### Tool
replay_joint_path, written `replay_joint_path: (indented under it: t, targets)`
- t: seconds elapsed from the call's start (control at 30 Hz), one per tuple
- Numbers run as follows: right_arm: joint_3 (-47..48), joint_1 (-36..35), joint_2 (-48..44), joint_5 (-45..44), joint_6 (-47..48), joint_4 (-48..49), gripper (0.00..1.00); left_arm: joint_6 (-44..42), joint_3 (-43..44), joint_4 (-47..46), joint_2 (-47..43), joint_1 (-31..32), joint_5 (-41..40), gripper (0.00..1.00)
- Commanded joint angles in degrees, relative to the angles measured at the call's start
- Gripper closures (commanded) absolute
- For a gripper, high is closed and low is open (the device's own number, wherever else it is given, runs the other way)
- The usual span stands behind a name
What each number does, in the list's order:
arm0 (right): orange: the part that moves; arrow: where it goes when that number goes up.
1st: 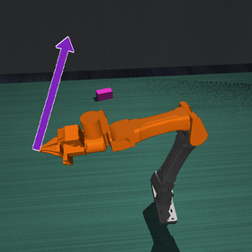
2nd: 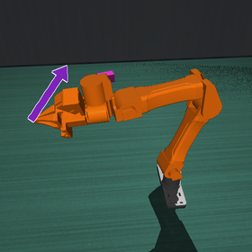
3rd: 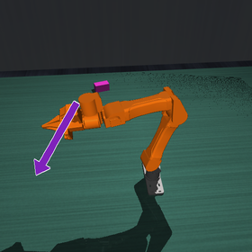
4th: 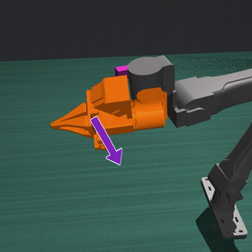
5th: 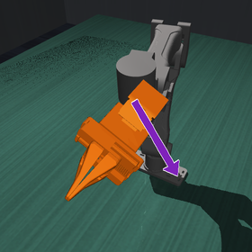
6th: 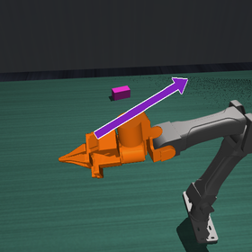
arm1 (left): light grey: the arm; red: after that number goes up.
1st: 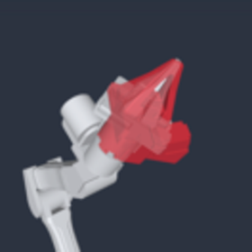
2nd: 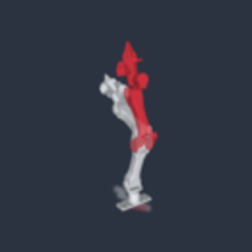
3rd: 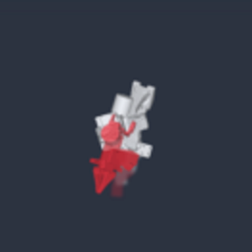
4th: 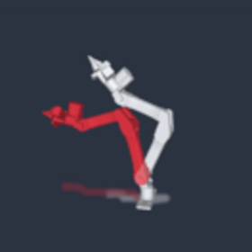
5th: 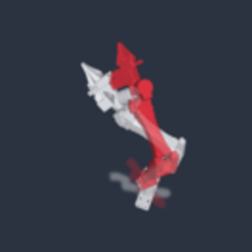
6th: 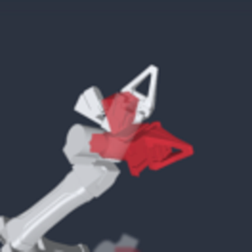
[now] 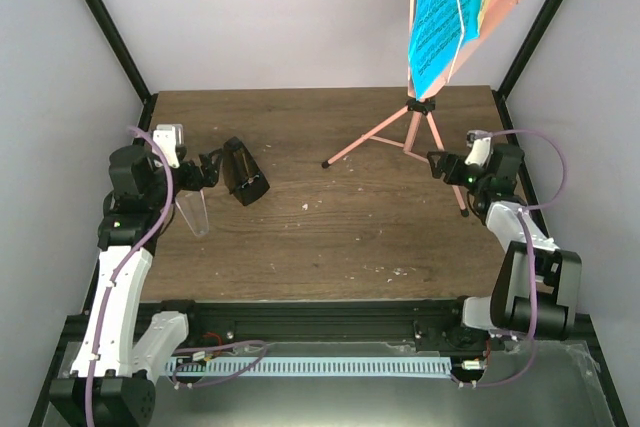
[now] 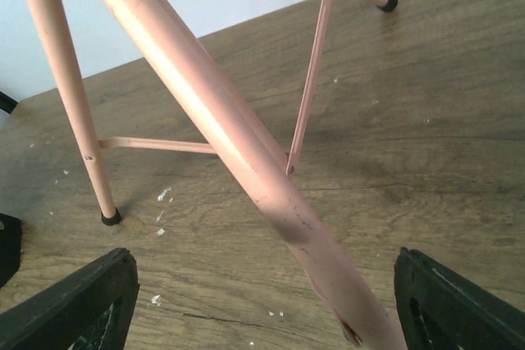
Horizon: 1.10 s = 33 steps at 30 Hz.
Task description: Pack up the instrument practice props
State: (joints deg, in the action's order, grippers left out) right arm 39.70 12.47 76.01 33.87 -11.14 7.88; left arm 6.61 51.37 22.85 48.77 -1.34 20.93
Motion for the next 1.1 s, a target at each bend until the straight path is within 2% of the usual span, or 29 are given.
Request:
replay_joint_path:
  t: [0.0,0.23,0.8,0.93,1.07]
  targets:
    - [1.5,-2.3,1.9,-2.8,2.4,-0.5,0.16,-1.2,-0.6,-0.2,-0.1,0.0,-1.2,0.00]
    - [3.0,-6.2,3.5,-4.0,4.4,-2.3,0.25,-1.4,-1.1,-0.3,-0.5,0.0,-2.3,0.01]
    - [2.9,-14.0,3.3,0.6,5.4,-2.2,0.28,-1.6,-1.2,-0.4,0.5,0.0,-3.2,0.01]
    - [1.8,-14.1,2.0,-1.8,4.7,-0.5,0.25,-1.7,-1.4,-0.3,0.2,0.0,-4.6,0.01]
    - [1.0,-14.0,0.3,-4.8,3.4,0.7,0.14,-1.4,-1.5,-0.5,0.0,0.0,-6.0,0.01]
